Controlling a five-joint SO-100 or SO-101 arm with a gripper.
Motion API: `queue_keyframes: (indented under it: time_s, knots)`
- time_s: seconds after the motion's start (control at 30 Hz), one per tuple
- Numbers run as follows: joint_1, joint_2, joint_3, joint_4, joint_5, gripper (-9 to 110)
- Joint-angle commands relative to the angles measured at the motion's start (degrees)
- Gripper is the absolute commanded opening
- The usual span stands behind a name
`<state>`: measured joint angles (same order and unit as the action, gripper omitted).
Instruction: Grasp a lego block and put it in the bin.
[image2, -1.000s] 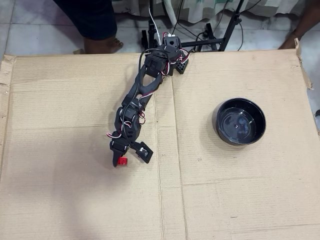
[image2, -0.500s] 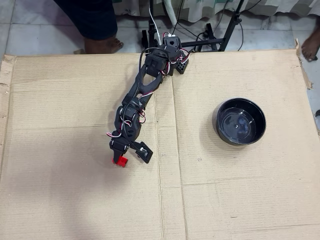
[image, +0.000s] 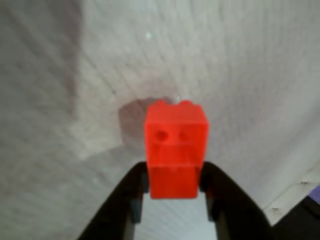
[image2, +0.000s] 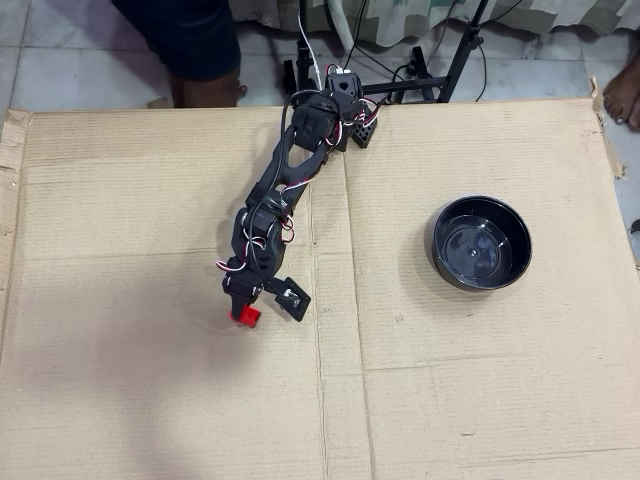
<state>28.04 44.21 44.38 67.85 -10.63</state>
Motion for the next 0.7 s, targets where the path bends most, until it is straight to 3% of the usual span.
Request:
queue_keyframes:
  time_s: [0.0, 0.67]
  knots:
    - [-1.8, 6.0, -1.6, 2.1, -0.1, 7]
    - [-22.3, 14.0, -1.0, 5.8, 4.4, 7]
